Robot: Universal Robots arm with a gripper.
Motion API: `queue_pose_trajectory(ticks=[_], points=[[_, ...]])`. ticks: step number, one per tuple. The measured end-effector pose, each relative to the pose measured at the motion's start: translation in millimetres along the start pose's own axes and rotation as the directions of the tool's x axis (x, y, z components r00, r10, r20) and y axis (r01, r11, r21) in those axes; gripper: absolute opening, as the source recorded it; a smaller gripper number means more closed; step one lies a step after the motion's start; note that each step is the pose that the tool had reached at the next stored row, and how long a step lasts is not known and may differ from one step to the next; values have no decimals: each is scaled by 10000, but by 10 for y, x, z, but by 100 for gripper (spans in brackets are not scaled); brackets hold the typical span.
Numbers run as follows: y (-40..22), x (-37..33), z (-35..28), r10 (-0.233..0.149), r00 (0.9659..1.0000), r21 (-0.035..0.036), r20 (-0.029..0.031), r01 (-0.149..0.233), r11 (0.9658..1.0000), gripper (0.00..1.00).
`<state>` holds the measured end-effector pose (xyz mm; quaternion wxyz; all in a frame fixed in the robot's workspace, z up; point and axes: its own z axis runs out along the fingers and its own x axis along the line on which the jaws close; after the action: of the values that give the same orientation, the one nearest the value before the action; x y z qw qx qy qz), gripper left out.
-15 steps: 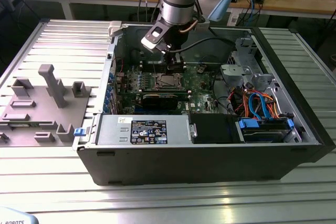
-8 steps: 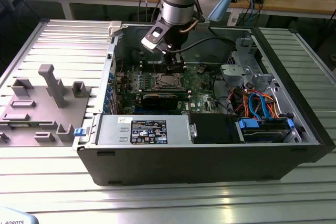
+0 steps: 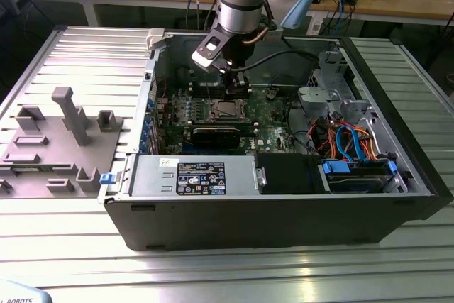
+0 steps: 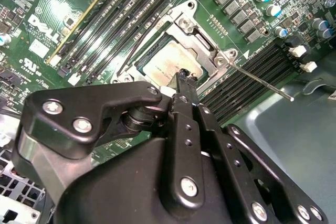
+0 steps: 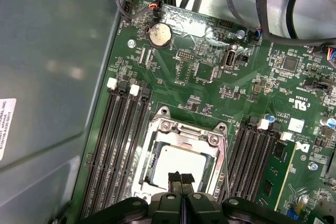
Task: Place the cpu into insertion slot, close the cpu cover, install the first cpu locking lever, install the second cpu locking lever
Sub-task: 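Install the first cpu locking lever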
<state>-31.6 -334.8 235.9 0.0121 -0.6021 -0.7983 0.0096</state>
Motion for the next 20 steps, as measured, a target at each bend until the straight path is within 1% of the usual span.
queue_pose_trajectory(ticks=[20], points=[[0,0,0,-373,9993,3,11,373,9993,11]])
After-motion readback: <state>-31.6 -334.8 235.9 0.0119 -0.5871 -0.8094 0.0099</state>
